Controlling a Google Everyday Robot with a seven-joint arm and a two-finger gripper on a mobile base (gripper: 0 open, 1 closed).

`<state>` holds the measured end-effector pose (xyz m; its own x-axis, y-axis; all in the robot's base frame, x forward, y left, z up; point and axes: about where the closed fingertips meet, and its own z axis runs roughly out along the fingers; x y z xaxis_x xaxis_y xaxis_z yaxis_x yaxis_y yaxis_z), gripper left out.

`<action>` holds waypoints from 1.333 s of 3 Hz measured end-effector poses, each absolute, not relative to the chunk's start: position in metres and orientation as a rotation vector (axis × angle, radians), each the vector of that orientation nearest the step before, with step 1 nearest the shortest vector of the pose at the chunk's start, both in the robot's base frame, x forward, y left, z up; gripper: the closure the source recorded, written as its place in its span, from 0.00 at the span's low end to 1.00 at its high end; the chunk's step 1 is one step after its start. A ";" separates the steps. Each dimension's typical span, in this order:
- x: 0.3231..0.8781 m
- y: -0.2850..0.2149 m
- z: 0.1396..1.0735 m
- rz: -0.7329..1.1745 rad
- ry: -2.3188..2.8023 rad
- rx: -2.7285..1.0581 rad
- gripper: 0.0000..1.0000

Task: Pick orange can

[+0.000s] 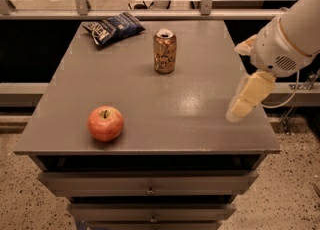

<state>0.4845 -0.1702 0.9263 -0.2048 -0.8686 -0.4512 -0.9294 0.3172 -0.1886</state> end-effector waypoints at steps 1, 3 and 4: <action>0.517 -0.140 0.907 0.301 2.029 -1.493 0.00; 0.558 -0.088 0.906 0.402 1.901 -1.384 0.00; 0.580 -0.081 0.906 0.423 1.865 -1.316 0.00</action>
Offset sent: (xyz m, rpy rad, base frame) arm 0.1171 0.1358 -0.0243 0.5116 -0.1539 0.0212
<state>0.5801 -0.0814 0.9064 -0.1414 -0.6324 -0.7616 -0.8993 0.4037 -0.1683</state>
